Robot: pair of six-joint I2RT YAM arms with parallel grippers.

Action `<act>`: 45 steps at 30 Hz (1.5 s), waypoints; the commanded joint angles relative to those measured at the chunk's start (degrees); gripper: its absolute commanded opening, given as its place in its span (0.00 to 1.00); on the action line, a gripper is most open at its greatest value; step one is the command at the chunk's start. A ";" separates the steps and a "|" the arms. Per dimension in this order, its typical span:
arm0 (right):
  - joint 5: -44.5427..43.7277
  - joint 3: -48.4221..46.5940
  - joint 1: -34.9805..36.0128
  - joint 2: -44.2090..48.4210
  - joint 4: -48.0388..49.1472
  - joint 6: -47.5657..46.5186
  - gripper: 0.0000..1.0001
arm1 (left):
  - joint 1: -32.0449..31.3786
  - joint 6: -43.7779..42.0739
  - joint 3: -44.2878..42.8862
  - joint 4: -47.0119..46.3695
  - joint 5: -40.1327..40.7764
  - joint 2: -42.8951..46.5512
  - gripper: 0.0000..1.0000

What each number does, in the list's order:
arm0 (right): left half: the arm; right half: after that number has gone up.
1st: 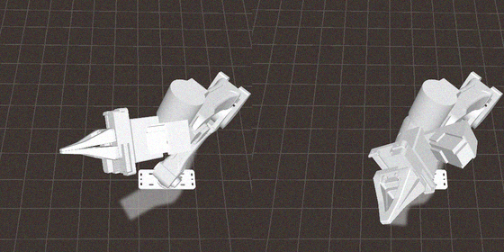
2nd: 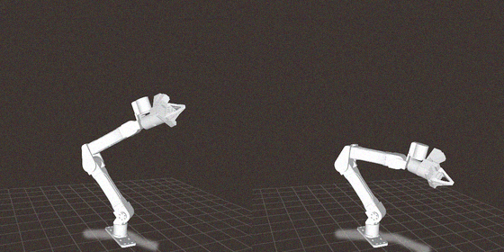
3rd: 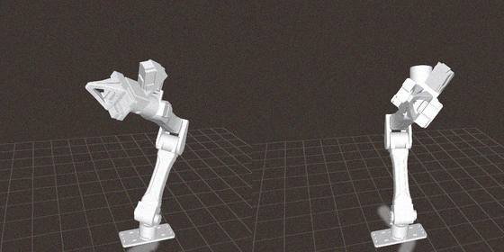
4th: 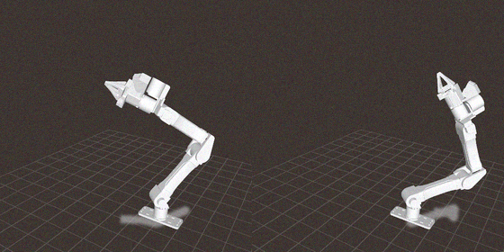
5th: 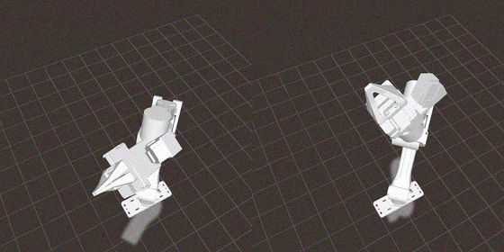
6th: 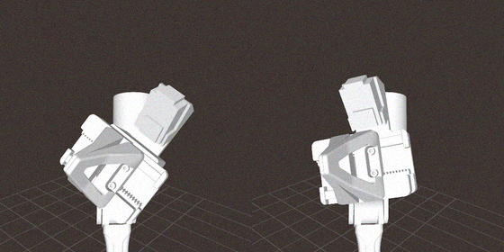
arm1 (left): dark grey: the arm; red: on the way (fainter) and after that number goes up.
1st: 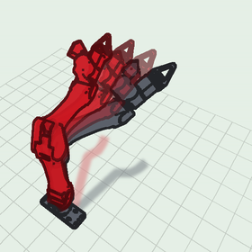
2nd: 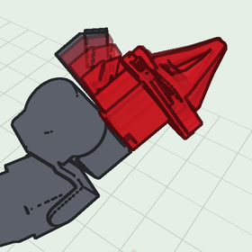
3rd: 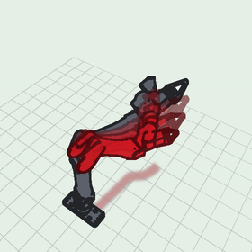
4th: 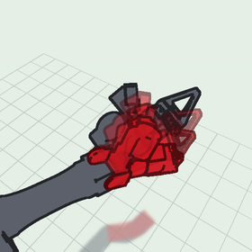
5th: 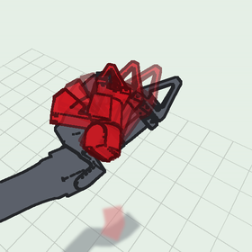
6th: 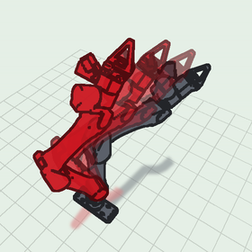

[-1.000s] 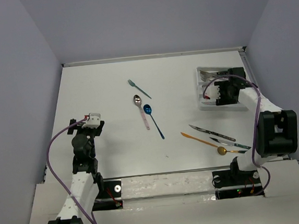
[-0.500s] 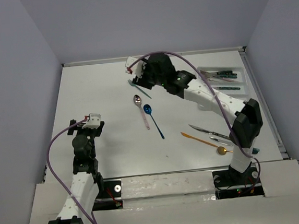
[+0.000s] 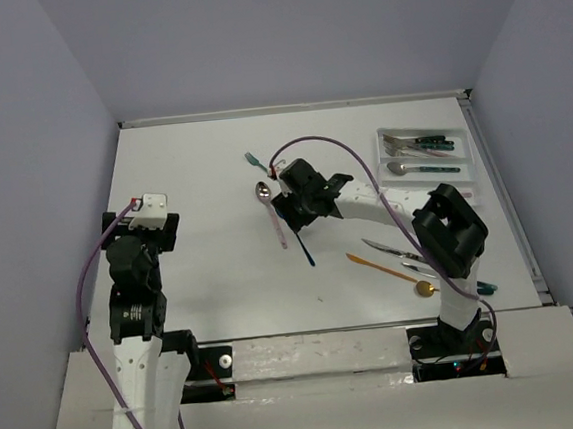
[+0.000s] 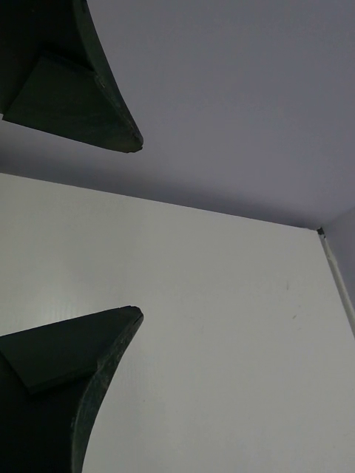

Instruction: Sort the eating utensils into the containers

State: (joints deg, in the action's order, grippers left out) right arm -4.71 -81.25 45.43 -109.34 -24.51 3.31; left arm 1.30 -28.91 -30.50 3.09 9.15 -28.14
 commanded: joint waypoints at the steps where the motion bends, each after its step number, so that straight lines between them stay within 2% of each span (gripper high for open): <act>1: 1.55 3.64 1.23 1.85 5.52 7.58 0.63 | 1.77 2.62 0.35 13.26 -2.30 1.60 0.99; 7: -0.65 3.56 3.26 1.24 6.76 8.03 0.62 | 3.62 3.24 4.56 7.47 1.04 2.12 0.99; 11: -4.86 2.50 3.26 -1.05 6.76 8.29 0.60 | 4.23 6.93 8.09 1.05 10.01 3.27 0.99; 18: -9.53 1.72 3.26 -5.09 5.62 7.50 0.50 | 5.20 6.14 8.96 -0.63 4.48 4.59 0.99; 22: -9.96 0.83 3.26 -8.51 5.53 6.71 0.39 | 5.64 6.76 8.71 -0.63 3.34 4.67 0.99; 26: -10.14 2.67 2.56 -7.83 5.61 6.80 0.05 | 5.99 6.76 8.70 -0.98 2.28 4.85 0.99; 27: -10.14 3.55 1.78 -7.47 5.62 6.97 0.00 | 5.99 6.84 8.97 -1.16 2.97 4.85 0.99; 33: -9.88 3.30 0.02 0.06 5.62 4.61 0.00 | 5.99 6.93 9.67 -1.86 4.74 4.94 0.99; 36: -9.70 1.45 0.01 7.26 5.70 -1.10 0.00 | 5.91 7.28 10.11 -2.74 7.97 5.02 0.99; 39: -12.16 0.39 -2.61 13.08 7.80 -12.59 0.00 | 5.99 7.28 10.37 -2.65 8.61 5.11 0.99; 40: -11.38 0.74 -4.02 14.84 8.60 -21.76 0.00 | 5.99 7.20 10.46 -2.65 8.52 5.20 0.99; 42: -2.09 3.02 -7.62 19.50 9.65 -33.40 0.00 | 5.99 7.28 10.37 -2.65 8.69 5.38 0.99; 43: 3.95 4.34 -11.64 20.82 9.92 -45.81 0.00 | 6.08 7.28 10.46 -2.74 9.13 5.38 0.99; 45: 9.00 8.71 -15.96 23.99 10.44 -58.19 0.00 | 5.91 7.20 10.73 -4.15 9.66 5.73 0.99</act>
State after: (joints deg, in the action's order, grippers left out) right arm -7.35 -77.54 38.74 -91.31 -17.85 -22.33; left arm 6.87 -22.17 -20.40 3.18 16.69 -23.59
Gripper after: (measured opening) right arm 0.011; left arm 0.989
